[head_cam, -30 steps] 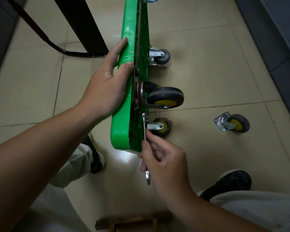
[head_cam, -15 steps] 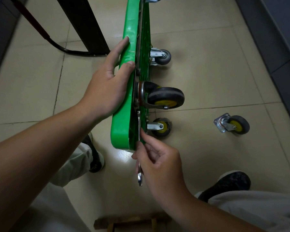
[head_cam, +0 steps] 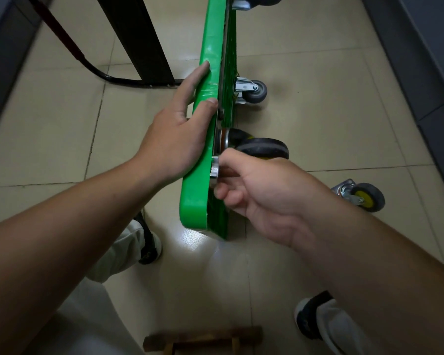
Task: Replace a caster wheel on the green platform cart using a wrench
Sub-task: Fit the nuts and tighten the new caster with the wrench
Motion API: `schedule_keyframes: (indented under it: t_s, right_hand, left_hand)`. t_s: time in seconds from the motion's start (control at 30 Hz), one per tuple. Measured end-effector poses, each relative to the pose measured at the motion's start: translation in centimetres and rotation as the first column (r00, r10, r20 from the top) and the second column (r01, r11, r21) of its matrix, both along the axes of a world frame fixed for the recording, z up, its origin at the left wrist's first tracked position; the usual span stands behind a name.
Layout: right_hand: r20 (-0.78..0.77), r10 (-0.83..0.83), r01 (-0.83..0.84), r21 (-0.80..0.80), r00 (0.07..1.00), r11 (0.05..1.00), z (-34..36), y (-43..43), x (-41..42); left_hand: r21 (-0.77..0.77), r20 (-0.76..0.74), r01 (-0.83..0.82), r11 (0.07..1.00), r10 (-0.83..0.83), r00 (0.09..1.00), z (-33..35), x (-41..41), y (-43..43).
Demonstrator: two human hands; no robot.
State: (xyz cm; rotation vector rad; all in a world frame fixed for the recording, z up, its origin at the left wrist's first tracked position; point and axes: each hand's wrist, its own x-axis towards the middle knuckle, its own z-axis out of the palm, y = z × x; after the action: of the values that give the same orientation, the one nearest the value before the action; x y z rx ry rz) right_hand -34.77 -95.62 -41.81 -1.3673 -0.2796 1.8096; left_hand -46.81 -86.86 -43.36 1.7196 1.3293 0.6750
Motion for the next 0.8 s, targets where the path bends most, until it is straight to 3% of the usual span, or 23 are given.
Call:
schedule_keyframes:
  t_s: [0.43, 0.67, 0.8]
  right_hand:
    - [0.068, 0.150, -0.146, -0.060, 0.986, 0.987, 0.6, 1.4, 0.0]
    - [0.144, -0.044, 0.046, -0.010, 0.989, 0.999, -0.4, -2.4, -0.3]
    - [0.256, -0.144, 0.107, 0.150, 0.956, 0.983, -1.6, -4.6, -1.6]
  left_hand:
    - [-0.007, -0.001, 0.000, 1.000, 0.000, 1.000, 0.0, -0.1, 0.0]
    - [-0.007, -0.030, 0.010, 1.000, -0.010, 0.999, 0.2, 0.0, -0.1]
    - [-0.007, -0.038, 0.002, 1.000, -0.002, 0.999, 0.2, 0.0, -0.2]
